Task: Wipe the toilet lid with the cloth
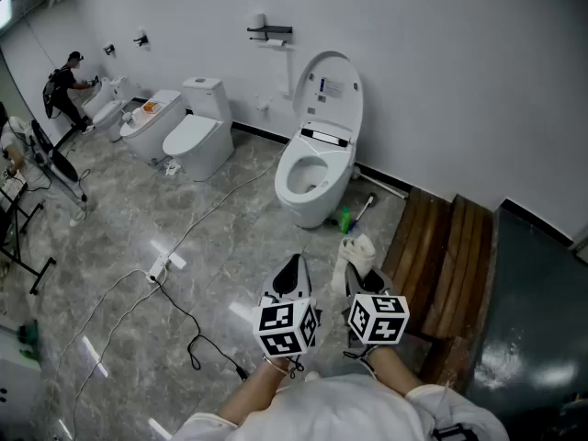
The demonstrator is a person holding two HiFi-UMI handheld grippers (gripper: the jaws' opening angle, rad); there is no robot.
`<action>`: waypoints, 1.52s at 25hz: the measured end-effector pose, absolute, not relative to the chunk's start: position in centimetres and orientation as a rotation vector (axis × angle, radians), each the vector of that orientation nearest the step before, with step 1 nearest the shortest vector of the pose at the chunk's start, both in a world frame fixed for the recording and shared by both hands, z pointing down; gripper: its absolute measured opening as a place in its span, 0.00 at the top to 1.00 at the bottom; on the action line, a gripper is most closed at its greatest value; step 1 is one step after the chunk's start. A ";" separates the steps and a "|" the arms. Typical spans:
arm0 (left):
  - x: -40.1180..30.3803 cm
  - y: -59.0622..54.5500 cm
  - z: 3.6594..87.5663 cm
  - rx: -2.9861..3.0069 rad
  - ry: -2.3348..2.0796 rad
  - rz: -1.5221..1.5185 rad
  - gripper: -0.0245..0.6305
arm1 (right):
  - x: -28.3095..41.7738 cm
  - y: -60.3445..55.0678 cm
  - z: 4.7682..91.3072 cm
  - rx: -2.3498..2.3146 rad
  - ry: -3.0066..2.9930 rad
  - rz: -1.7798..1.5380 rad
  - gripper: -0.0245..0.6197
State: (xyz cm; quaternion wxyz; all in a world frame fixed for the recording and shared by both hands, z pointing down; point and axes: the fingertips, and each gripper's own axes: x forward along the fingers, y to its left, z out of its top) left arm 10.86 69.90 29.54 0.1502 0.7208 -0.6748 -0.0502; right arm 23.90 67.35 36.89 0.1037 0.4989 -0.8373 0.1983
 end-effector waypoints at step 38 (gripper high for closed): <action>1.7 37.6 31.3 2.023 -1.962 -0.054 0.94 | 15.9 34.6 37.7 1.438 -2.440 0.668 0.81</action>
